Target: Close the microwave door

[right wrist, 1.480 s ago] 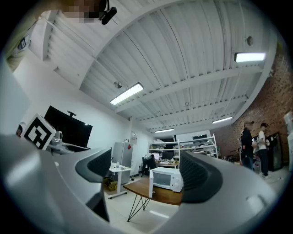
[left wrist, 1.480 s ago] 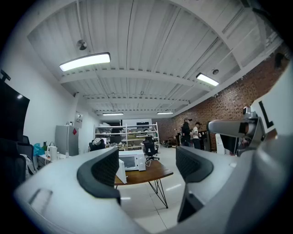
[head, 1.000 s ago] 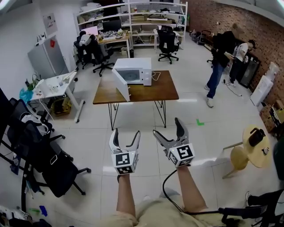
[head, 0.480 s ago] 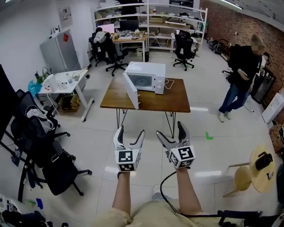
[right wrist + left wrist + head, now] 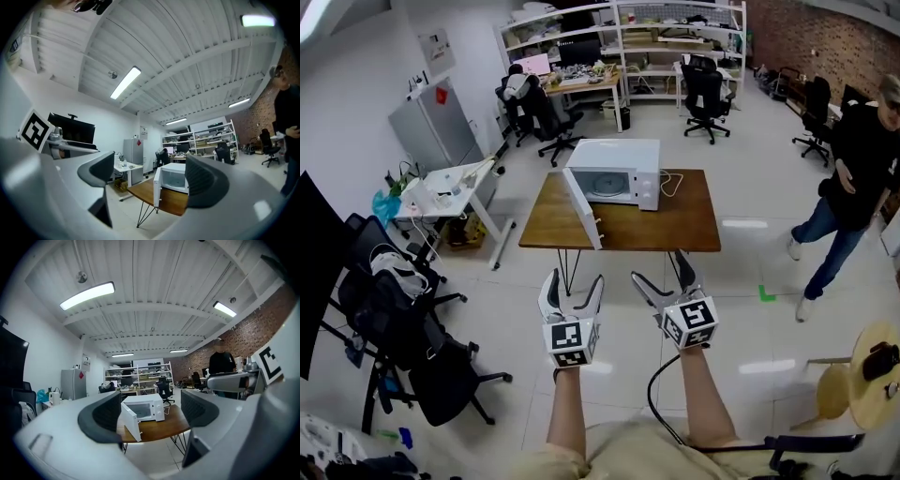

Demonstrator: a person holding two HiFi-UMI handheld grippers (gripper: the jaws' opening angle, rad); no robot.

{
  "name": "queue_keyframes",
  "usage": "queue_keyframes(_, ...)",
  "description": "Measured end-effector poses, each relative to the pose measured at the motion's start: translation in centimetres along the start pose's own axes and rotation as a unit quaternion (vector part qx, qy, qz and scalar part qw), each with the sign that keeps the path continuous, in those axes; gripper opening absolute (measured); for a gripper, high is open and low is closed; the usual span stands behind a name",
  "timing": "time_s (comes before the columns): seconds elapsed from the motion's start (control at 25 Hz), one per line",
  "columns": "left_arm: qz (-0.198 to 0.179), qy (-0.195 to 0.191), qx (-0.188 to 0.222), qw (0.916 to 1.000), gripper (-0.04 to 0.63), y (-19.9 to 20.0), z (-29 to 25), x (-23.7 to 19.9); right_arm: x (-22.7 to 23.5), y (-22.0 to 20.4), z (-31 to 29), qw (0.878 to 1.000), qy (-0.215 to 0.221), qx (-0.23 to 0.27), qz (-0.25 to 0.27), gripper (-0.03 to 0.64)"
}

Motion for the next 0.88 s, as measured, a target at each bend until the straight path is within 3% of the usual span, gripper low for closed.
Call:
queue_keyframes(0.4,0.002,0.017,-0.034,0.9993,0.402,-5.3,-7.9,-1.2,7.3,-5.9,-5.6,0.999,0.001,-0.022,-0.034,0.457)
queue_keyframes(0.56,-0.001,0.010,-0.034,0.9994,0.402,-9.0,-11.4,-5.2,7.5,-9.9,-10.5,0.999,0.008,-0.036,-0.027,0.456)
queue_keyframes(0.88,0.044,0.003,0.000,0.9990,0.396,-14.3,-21.6,-14.0,10.4,-14.9,-22.6,1.000,-0.002,-0.022,-0.012,0.445)
Point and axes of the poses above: the fingertips, and each gripper's own axes: z backward along the fingers, x to its right, y out of its top, the point moved 9 cm from there along z, backward along the fingers, and after that the axes turned 13 degrees about x, right-handed, at the moved point
